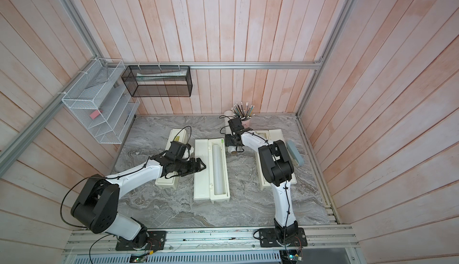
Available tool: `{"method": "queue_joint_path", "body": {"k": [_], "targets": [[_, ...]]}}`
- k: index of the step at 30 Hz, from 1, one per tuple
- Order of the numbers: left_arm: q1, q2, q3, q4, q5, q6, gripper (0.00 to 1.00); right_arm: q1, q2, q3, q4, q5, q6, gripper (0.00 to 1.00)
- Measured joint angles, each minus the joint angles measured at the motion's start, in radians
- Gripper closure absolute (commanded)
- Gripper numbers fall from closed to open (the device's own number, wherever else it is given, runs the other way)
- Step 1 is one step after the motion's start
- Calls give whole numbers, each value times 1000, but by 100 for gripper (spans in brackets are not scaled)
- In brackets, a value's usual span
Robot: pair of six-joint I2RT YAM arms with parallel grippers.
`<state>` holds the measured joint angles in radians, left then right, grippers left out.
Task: Put plastic wrap rolls into dispensers
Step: Move the plastic wrap to the center of the board.
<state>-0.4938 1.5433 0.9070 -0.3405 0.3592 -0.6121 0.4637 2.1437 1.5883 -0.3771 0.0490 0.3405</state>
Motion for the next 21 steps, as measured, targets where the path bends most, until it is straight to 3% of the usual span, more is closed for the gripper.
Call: {"method": "queue_joint_path", "body": {"k": [13,18,21], "targets": [[0,0,2,5,0,0,17,198,-402,-491,-126,82,168,46],[0,0,4,4,0,3,18,265,-563,-655,-183,74,238,22],[0,0,7,3,0,4,18,272,-628,-699,-215,79,269,15]]}}
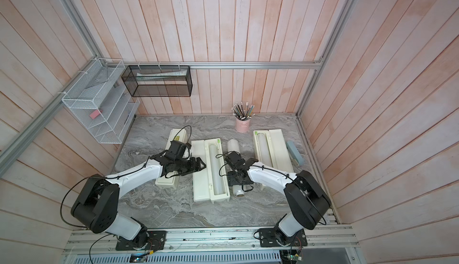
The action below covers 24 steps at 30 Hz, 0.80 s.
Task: Put plastic wrap rolls into dispensers
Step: Move the plastic wrap to the center of the board, then pick up the plastic wrap from the center of the board, then move the plastic wrap cutting box to the center of the board.
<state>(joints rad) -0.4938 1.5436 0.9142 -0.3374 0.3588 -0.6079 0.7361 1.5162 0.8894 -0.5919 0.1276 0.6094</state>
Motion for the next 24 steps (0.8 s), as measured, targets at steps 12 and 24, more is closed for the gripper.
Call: {"method": "queue_joint_path", "body": {"k": [12,24], "targets": [[0,2,1,1,3,10,21,-93,161,130,81,44,-55,12],[-8,2,1,5,12,10,32,-135,262,184,116,56,-117,66]]}}
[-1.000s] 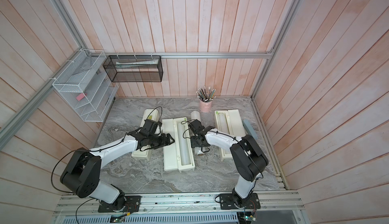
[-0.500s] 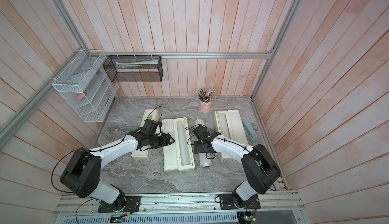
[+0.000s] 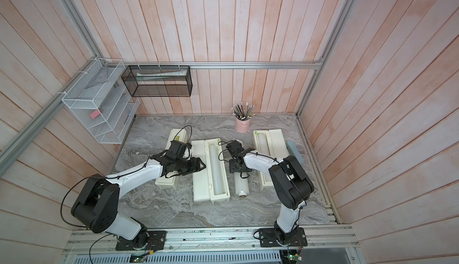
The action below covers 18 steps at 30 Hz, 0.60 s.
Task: Put plastic wrap rolls into dispensers
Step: Move the plastic wrap cutting box to the center of the board.
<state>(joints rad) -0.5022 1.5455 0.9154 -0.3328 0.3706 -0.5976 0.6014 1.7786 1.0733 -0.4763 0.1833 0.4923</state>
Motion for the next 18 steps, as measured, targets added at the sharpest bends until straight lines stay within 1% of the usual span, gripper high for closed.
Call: {"method": "queue_joint_path", "body": {"k": [1,6,11,15,18], "targets": [[-5,2,0,4,2,-4,34,-2,0,1,-1,-1,-4,71],[-33,43,5,15,11,-26,42,-23,-13,12,-40,7,-27,81],[-77,96,58,38,19,-57,45,-40,-116,42,-134,18,-46,81],[-99,135,84,63,30,-90,52,-41,-209,77,-154,24,-52,81],[-107,156,106,83,41,-121,54,-41,-259,95,-165,27,-52,81]]}}
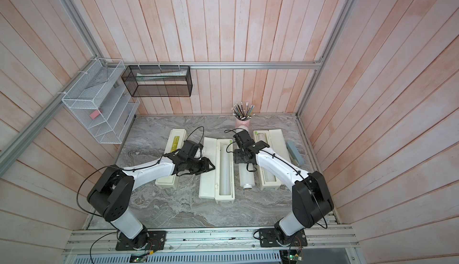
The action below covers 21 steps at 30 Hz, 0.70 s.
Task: Put plastic wrap rolls into dispensers
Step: Move the plastic wrap cutting box to the center of the board.
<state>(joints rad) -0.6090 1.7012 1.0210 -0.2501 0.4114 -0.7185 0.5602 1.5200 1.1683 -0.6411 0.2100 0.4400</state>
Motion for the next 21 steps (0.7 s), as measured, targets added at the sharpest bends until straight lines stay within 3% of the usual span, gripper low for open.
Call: {"method": "queue_joint_path", "body": {"k": [19,21], "targets": [[-161,135,105,209,-1,-284,56,-26,-141,1,-100,1,0,81],[-171,161,138,217,0,-296,51,-26,-142,1,-104,-1,1,81]]}}
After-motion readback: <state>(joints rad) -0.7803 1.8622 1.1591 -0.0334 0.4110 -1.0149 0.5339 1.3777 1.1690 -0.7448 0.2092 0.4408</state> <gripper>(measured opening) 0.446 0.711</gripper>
